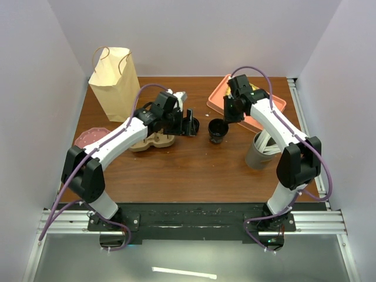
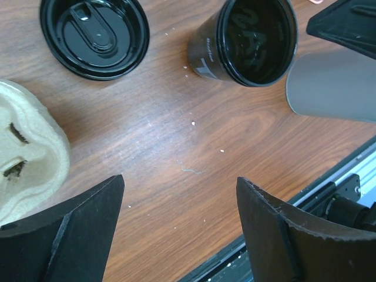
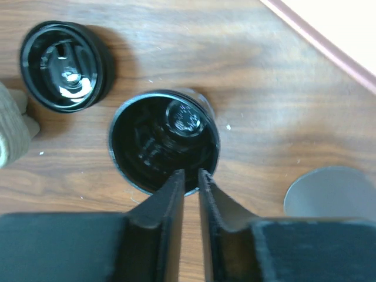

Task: Pack the takeout coffee

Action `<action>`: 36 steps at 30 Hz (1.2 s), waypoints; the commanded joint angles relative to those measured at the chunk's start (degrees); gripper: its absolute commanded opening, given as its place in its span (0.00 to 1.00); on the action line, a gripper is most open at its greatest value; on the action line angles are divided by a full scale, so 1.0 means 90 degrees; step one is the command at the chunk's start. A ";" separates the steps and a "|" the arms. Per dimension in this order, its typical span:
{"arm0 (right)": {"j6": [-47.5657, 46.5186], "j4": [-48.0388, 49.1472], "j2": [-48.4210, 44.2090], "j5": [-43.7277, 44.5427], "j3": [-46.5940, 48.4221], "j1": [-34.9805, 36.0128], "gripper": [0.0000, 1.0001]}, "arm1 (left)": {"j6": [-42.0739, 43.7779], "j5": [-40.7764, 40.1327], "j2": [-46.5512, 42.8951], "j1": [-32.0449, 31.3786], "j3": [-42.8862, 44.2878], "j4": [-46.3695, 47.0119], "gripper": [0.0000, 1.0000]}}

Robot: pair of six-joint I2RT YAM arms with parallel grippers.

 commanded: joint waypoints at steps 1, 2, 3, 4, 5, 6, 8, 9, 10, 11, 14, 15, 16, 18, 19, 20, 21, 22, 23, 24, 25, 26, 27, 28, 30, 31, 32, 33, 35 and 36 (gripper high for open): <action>-0.0993 -0.0077 0.0047 -0.0450 0.0580 0.0220 0.28 | 0.0050 -0.0239 -0.0168 0.0198 -0.0075 0.0183 0.81; -0.1061 -0.0107 0.0077 -0.0449 0.0649 0.0279 0.29 | -0.0057 -0.0210 -0.0236 0.0266 -0.0134 0.0203 0.81; -0.1149 -0.0127 0.0193 -0.0488 0.0775 0.0415 0.31 | -0.0097 -0.0190 -0.0315 0.0412 -0.0289 0.0309 0.80; -0.1160 -0.0224 0.0272 -0.0488 0.0854 0.0464 0.32 | -0.0136 -0.0161 -0.0509 0.0500 -0.0387 0.0349 0.80; -0.1169 -0.0283 0.0359 -0.0498 0.0932 0.0581 0.32 | -0.0194 -0.0151 -0.0607 0.0588 -0.0572 0.0475 0.80; -0.1189 -0.0399 0.0554 -0.0547 0.1087 0.0640 0.33 | -0.0214 -0.0132 -0.0724 0.0782 -0.0680 0.0544 0.80; -0.1208 -0.0478 0.0731 -0.0576 0.1215 0.0806 0.32 | -0.0224 -0.0034 -0.1057 0.0940 -0.0953 0.0690 0.79; -0.1199 -0.0469 0.0799 -0.0576 0.1284 0.0845 0.32 | -0.0224 -0.0005 -0.1154 0.1086 -0.1022 0.0710 0.79; -0.1189 -0.0478 0.0896 -0.0557 0.1313 0.0884 0.32 | -0.0224 0.0044 -0.1300 0.1135 -0.1071 0.0730 0.79; -0.1170 -0.0478 0.0936 -0.0528 0.1333 0.0923 0.31 | -0.0205 0.0064 -0.1360 0.1175 -0.1149 0.0711 0.79; -0.1111 -0.0556 0.1102 -0.0420 0.1450 0.0934 0.29 | -0.0166 0.0093 -0.1458 0.1224 -0.1228 0.0662 0.79; -0.1130 -0.0586 0.1151 -0.0420 0.1489 0.0934 0.28 | -0.0156 0.0122 -0.1468 0.1224 -0.1247 0.0652 0.79; -0.1130 -0.0625 0.1161 -0.0410 0.1509 0.0934 0.28 | -0.0165 0.0161 -0.1468 0.1224 -0.1267 0.0652 0.79; -0.1140 -0.0722 0.1258 -0.0323 0.1567 0.0953 0.27 | -0.0166 0.0181 -0.1468 0.1224 -0.1325 0.0671 0.79; -0.1140 -0.0742 0.1278 -0.0303 0.1577 0.0963 0.26 | -0.0175 0.0191 -0.1458 0.1233 -0.1345 0.0681 0.79; -0.1150 -0.0752 0.1298 -0.0274 0.1577 0.0963 0.26 | -0.0175 0.0200 -0.1448 0.1234 -0.1364 0.0710 0.79; -0.1140 -0.0781 0.1307 -0.0235 0.1597 0.0963 0.25 | -0.0185 0.0210 -0.1448 0.1234 -0.1365 0.0720 0.79; -0.1150 -0.0791 0.1317 -0.0225 0.1616 0.0973 0.25 | -0.0195 0.0220 -0.1438 0.1234 -0.1365 0.0730 0.79; -0.1150 -0.0801 0.1337 -0.0215 0.1626 0.0973 0.24 | -0.0185 0.0230 -0.1429 0.1224 -0.1345 0.0749 0.79; -0.1140 -0.0810 0.1356 -0.0205 0.1636 0.0963 0.23 | -0.0185 0.0240 -0.1409 0.1233 -0.1326 0.0750 0.79; -0.1131 -0.0810 0.1356 -0.0205 0.1646 0.0963 0.21 | -0.0185 0.0240 -0.1380 0.1234 -0.1316 0.0750 0.79; -0.1111 -0.0801 0.1366 -0.0205 0.1646 0.0963 0.17 | -0.0166 0.0240 -0.1360 0.1234 -0.1287 0.0730 0.79; -0.1111 -0.0810 0.1385 -0.0215 0.1655 0.0973 0.16 | -0.0166 0.0240 -0.1351 0.1234 -0.1277 0.0730 0.79; -0.1101 -0.0801 0.1395 -0.0215 0.1655 0.0963 0.14 | -0.0156 0.0240 -0.1341 0.1234 -0.1267 0.0730 0.79; -0.1082 -0.0830 0.1454 -0.0234 0.1675 0.0963 0.13 | -0.0146 0.0240 -0.1331 0.1234 -0.1267 0.0720 0.79; -0.1091 -0.0859 0.1473 -0.0225 0.1694 0.0973 0.13 | -0.0146 0.0240 -0.1321 0.1234 -0.1277 0.0711 0.79; -0.1062 -0.0869 0.1483 -0.0205 0.1704 0.0973 0.15 | -0.0156 0.0240 -0.1321 0.1234 -0.1286 0.0711 0.79; -0.1062 -0.0879 0.1493 -0.0205 0.1695 0.0973 0.16 | -0.0156 0.0240 -0.1321 0.1234 -0.1287 0.0711 0.79; -0.1052 -0.0879 0.1483 -0.0205 0.1685 0.0982 0.19 | -0.0156 0.0240 -0.1311 0.1234 -0.1296 0.0730 0.79; -0.1052 -0.0879 0.1493 -0.0205 0.1694 0.0973 0.20 | -0.0165 0.0240 -0.1311 0.1234 -0.1296 0.0730 0.79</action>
